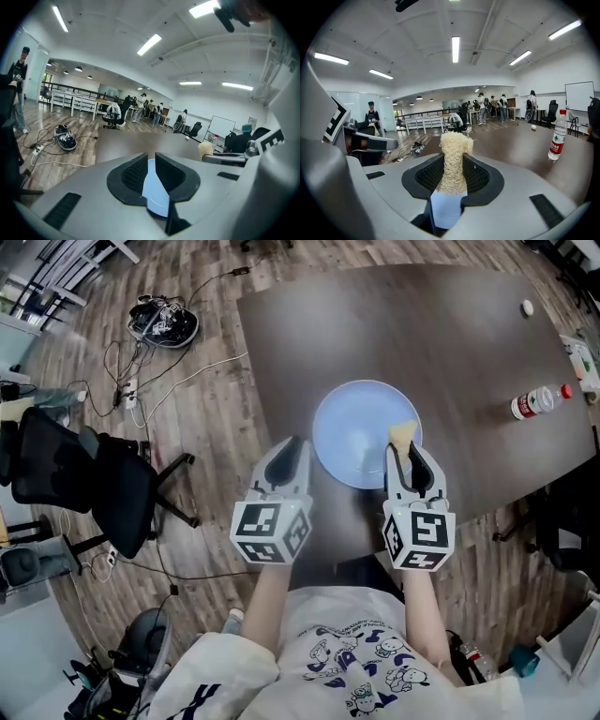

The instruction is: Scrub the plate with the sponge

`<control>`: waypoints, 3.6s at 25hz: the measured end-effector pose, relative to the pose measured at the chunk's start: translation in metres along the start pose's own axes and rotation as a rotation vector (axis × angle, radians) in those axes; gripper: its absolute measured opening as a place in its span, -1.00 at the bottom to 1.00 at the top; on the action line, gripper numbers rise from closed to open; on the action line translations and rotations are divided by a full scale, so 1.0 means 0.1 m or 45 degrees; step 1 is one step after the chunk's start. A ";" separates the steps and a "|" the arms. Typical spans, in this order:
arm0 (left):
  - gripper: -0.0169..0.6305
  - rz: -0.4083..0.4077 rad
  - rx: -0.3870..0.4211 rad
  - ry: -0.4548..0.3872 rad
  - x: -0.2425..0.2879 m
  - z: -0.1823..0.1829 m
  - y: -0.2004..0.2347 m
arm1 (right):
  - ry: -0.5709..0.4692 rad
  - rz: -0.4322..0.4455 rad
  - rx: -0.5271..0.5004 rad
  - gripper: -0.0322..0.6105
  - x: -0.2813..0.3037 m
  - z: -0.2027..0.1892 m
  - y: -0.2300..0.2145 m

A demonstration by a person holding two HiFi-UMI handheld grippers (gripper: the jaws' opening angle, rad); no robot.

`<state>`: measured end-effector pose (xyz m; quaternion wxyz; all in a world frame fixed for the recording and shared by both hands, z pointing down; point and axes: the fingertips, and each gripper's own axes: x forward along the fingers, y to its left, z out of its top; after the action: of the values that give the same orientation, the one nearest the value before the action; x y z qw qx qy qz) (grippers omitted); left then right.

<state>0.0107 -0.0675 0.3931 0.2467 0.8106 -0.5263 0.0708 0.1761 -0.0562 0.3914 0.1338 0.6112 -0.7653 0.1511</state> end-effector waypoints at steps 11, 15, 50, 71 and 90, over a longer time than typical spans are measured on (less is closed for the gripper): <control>-0.59 -0.044 -0.097 0.204 0.44 -0.48 0.21 | 0.167 -0.023 0.060 -0.53 0.36 -0.44 0.16; -0.55 -0.030 -0.148 0.278 0.58 -0.67 0.31 | 0.208 -0.028 0.080 -0.53 0.43 -0.58 0.20; -0.83 0.027 -0.281 0.615 1.06 -1.34 0.44 | 0.550 0.241 -0.091 -0.53 1.00 -1.08 0.49; -0.85 0.065 -0.277 0.631 1.08 -1.36 0.45 | 0.812 0.518 -0.302 -0.53 1.30 -1.27 0.77; -0.85 0.070 -0.236 0.673 1.09 -1.36 0.43 | 0.878 0.498 -0.379 -0.53 1.55 -1.23 0.71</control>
<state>0.0399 -0.1058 0.5661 0.4466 0.7235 -0.4696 0.2380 0.0754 -0.1316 0.5599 0.4374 0.3421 -0.7908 0.2572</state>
